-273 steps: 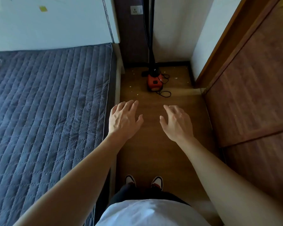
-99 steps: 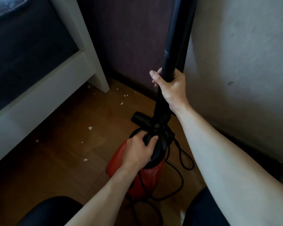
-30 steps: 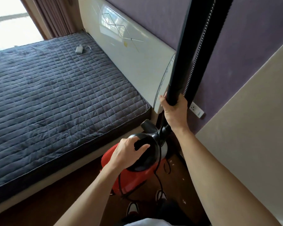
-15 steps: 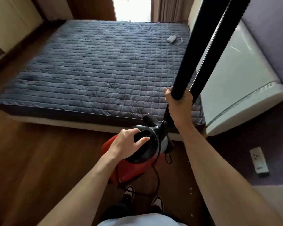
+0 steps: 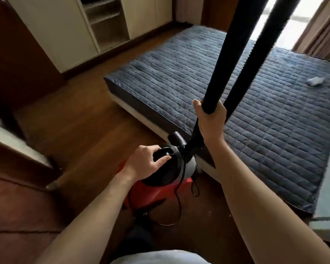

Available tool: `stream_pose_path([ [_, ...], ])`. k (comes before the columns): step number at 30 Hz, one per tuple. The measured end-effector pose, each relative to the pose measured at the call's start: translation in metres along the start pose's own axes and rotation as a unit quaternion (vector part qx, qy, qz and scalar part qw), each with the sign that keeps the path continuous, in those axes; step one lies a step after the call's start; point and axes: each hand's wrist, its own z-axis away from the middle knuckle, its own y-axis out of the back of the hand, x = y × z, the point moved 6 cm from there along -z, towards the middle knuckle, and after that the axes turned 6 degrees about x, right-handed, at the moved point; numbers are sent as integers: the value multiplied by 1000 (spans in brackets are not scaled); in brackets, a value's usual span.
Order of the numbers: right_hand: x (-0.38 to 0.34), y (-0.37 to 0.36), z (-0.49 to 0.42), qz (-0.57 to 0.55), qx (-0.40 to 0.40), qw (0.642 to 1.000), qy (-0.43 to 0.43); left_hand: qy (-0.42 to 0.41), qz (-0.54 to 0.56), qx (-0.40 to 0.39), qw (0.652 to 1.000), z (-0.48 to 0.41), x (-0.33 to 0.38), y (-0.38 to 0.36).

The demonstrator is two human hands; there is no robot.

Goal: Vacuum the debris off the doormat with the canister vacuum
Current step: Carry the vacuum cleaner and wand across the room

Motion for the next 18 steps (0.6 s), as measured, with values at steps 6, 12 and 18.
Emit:
stream_pose_path([
  [6, 2, -101, 2, 0, -70, 997, -28, 27, 6, 62, 998, -1, -66, 46],
  [12, 8, -205, -4, 25, -91, 995, -33, 54, 13, 69, 996, -34, -144, 86],
  [18, 8, -313, -19, 60, -93, 993, -33, 68, 34, 67, 995, -79, -226, 130],
])
